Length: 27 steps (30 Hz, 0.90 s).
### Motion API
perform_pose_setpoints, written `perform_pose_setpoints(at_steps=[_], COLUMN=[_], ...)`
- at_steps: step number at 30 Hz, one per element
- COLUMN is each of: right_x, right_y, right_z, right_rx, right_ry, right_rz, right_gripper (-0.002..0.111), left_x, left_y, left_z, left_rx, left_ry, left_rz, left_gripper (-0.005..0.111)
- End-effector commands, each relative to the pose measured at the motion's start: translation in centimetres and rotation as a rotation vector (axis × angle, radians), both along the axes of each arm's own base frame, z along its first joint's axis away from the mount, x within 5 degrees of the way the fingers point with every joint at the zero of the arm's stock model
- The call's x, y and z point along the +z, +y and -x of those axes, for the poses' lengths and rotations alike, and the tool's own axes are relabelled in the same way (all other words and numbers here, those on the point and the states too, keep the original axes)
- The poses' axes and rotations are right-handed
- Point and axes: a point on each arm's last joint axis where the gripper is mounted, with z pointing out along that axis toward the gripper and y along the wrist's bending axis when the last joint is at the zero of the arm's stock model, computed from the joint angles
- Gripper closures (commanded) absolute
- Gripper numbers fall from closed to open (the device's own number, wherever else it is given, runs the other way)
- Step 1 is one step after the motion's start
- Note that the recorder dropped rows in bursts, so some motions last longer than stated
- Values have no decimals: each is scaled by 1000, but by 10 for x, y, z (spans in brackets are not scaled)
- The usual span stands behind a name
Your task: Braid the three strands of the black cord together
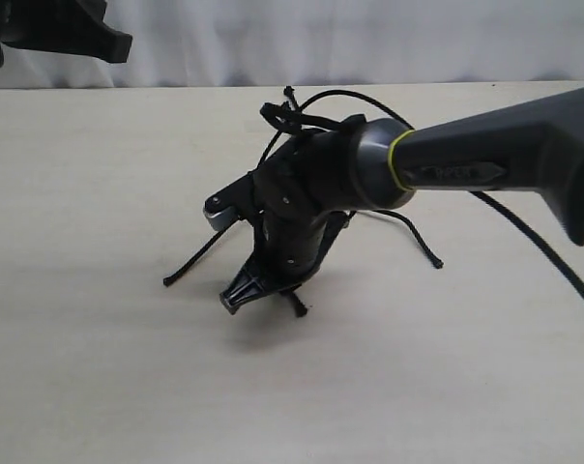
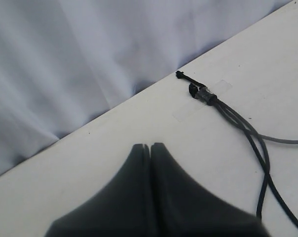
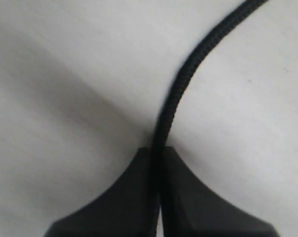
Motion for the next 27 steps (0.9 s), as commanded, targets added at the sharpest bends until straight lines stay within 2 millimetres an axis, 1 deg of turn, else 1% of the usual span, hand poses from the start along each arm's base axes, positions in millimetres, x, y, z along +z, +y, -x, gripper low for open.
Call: perform_pose_setpoints(at_steps=[1,2,3,6,8,10,14,17,20,25,27], right_x=[31,40,45,52,49,43,25,14,6,-10,-20], right_y=[-22,-32,-39,-69,-87,-100,-118,-129,-136,-135,-137], right_z=[-11,-18,-23,-46,-62,-76,-95,-103,-105,-103,-101], right_rx=[77,85,89,108,114,103,124,108,96,102,97], right_ry=[-112,-153,-180,-267,-315,-348,-386,-384,-365,-317,-274], right_rz=[111,144,165,265,287,251,199,184,192,216,235], right_gripper=[104,104,104,104,104,104,104,104,104,104,104], left_x=[0,0,0,0,0,0,0,0,0,1,1], left_y=[0,0,0,0,0,0,0,0,0,0,0], left_z=[1,1,1,1,1,1,1,1,1,1,1], left_rx=[4,4,4,4,5,6,9,9,9,9,9], left_ry=[-7,-7,-7,-7,-7,-6,-4,-6,-6,-8,-8], left_rz=[12,12,12,12,14,20,30,31,31,31,31], left_gripper=[107,107,107,107,107,107,107,107,107,107,107])
